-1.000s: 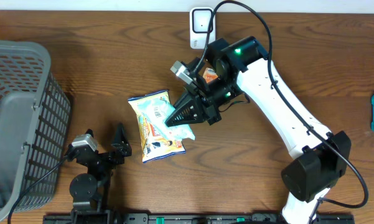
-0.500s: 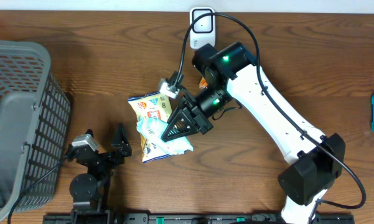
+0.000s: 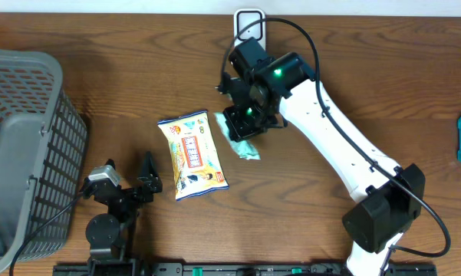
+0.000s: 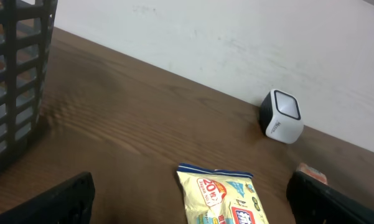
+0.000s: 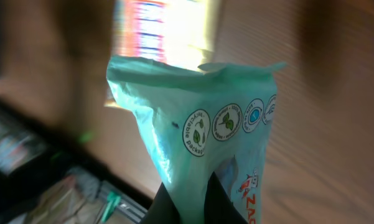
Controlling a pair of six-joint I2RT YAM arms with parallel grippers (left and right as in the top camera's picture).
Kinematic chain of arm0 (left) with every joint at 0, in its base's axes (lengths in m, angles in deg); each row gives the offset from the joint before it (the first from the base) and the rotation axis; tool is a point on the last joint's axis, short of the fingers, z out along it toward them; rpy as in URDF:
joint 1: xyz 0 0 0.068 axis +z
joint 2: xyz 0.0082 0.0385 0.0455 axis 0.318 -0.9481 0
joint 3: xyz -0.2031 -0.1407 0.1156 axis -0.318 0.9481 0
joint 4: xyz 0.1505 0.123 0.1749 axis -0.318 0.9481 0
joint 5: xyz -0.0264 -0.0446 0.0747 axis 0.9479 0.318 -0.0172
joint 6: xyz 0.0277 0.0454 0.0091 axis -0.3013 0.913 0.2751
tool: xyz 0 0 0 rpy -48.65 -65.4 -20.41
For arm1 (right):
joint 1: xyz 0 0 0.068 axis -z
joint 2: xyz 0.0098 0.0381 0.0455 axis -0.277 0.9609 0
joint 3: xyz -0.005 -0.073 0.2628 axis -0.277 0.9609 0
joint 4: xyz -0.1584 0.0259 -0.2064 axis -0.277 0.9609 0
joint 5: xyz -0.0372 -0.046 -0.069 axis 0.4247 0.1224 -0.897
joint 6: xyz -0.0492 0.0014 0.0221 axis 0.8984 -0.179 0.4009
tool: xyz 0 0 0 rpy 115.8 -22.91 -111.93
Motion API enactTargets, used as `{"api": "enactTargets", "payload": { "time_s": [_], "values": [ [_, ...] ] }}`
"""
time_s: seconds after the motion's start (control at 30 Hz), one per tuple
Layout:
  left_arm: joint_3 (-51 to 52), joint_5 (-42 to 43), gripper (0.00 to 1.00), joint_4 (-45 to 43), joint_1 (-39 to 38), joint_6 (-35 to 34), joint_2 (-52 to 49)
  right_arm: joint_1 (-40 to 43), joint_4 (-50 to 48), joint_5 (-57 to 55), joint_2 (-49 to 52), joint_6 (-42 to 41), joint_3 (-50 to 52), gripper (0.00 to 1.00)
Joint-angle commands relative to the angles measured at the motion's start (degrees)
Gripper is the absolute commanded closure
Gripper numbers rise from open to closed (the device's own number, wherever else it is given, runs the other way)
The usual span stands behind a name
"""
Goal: Scan the item barcode
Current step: 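Raise the Zappy pack up to the white scanner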
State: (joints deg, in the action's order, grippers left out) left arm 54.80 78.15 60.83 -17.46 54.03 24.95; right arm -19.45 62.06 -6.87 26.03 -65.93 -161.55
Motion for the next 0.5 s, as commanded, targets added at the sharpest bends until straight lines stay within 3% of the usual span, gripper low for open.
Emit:
{"api": "enactTargets", "payload": {
  "time_s": [0.0,0.13,0.27,0.37,0.47],
  "values": [
    [1.1,0.5,0.03,1.7,0.2,0.1,0.3,-1.1,3.2,-12.9,-1.0,-9.3,-0.6,0.99],
    [1.1,0.5,0.03,1.7,0.2,0.1,0.3,-1.0,10.2,-20.0,-1.0,-9.6,-0.6,0.99],
    [1.1,0.5,0.03,1.7,0.2,0.1,0.3,-1.0,15.5,-26.6,-1.0,-15.4,-0.6,0.99],
    [1.1,0.5,0.03,1.7,0.2,0.1,0.3,-1.0,15.4,-30.4,-1.0,-16.3,-0.6,0.99],
    [1.1,0.5,0.03,1.7,0.2,0.1,0.3,-1.0,12.2,-33.8,-1.0,-12.1,-0.6,0.99]
  ]
}}
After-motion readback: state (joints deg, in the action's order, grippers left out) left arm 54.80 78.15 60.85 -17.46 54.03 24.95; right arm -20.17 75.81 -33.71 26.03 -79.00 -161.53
